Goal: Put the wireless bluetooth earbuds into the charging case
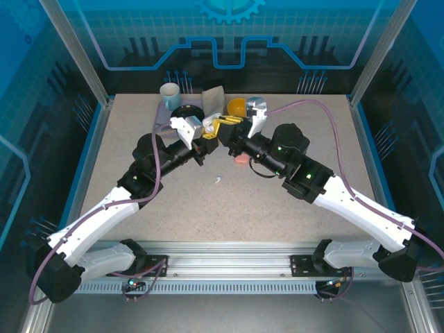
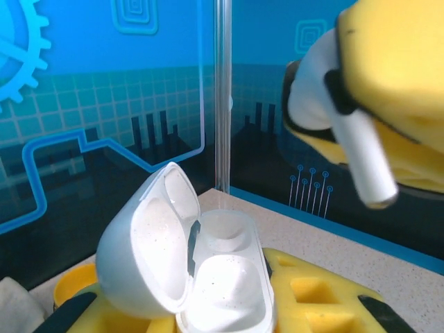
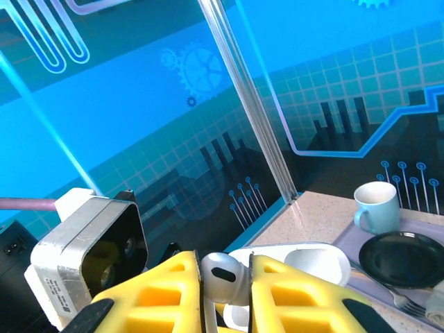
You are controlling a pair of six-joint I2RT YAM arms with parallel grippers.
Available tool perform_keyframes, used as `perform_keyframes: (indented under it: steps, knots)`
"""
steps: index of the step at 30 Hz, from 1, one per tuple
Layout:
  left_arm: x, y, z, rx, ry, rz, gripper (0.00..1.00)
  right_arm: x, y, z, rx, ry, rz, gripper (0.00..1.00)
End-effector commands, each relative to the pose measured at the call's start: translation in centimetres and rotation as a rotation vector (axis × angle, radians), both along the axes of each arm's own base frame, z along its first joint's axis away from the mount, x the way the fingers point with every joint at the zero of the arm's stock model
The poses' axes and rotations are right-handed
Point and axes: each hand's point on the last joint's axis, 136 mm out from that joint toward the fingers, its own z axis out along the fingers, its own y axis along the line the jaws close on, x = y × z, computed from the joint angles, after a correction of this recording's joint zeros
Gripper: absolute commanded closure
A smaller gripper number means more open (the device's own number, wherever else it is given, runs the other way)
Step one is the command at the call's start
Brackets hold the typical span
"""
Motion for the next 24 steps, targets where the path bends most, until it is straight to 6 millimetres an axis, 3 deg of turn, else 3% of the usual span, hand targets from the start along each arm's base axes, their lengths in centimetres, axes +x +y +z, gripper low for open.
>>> perform_keyframes:
  steps: [1, 11, 24]
  knots:
    - [-0.8, -0.6, 2.9, 0.01, -0.108, -0.026, 1.0, -1.4, -0.5, 2.8, 0.061, -0.081, 0.031, 0.82]
    - [-1.4, -1.3, 4.2, 0.023, -0.138, -0.05, 1.0, -1.7, -0.8, 3.2, 0.078, -0.094, 0.031, 0.83]
    - [-1.6, -1.9, 4.8, 0.005, -0.125, -0.06, 1.0, -0.9, -0.3, 2.0, 0.079, -0.067, 0.017, 0.83]
